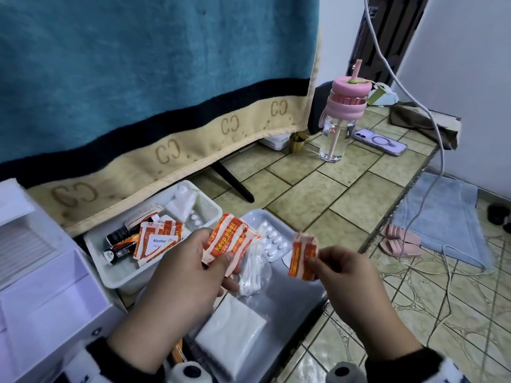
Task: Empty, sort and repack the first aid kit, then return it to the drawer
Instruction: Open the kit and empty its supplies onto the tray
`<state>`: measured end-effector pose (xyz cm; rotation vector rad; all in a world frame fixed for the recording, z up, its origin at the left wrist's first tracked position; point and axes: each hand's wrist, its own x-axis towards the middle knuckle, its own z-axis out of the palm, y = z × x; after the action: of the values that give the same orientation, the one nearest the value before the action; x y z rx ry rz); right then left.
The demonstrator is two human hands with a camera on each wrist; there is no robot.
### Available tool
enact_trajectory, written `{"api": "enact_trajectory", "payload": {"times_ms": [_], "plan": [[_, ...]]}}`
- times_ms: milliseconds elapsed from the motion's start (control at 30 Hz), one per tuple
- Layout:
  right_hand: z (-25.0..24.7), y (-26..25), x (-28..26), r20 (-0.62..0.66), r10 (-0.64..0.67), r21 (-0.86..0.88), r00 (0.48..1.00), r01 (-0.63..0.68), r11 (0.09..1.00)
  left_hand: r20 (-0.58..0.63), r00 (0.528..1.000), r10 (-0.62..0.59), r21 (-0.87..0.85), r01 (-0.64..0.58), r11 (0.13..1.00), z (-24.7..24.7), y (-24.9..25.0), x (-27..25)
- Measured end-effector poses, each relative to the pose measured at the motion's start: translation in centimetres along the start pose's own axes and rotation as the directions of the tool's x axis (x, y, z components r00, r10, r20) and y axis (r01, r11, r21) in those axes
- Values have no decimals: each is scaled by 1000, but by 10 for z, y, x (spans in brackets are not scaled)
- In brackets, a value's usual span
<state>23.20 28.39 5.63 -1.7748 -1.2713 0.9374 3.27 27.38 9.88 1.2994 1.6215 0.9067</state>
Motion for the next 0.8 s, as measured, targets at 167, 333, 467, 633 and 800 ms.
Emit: {"api": "enact_trajectory", "payload": {"times_ms": [167,333,467,633,800], "plan": [[8,10,-4,108,-19,-352,994,56,934,27,1000,13,39,-14,999,4,-1,-1],[7,8,-6,65,-69,-438,995,91,895,67,998,-19,10,19,1000,6,-3,-2],[3,-9,-9,199,-113,-19,973,120,993,75,997,-26,5,26,1000,6,-5,0],[12,-22,-19,335,-136,283,932,38,958,90,996,10,93,-18,996,9,-8,0],[15,-25,-20,253,-111,295,961,33,955,94,996,-12,46,7,999,9,-12,2]]}}
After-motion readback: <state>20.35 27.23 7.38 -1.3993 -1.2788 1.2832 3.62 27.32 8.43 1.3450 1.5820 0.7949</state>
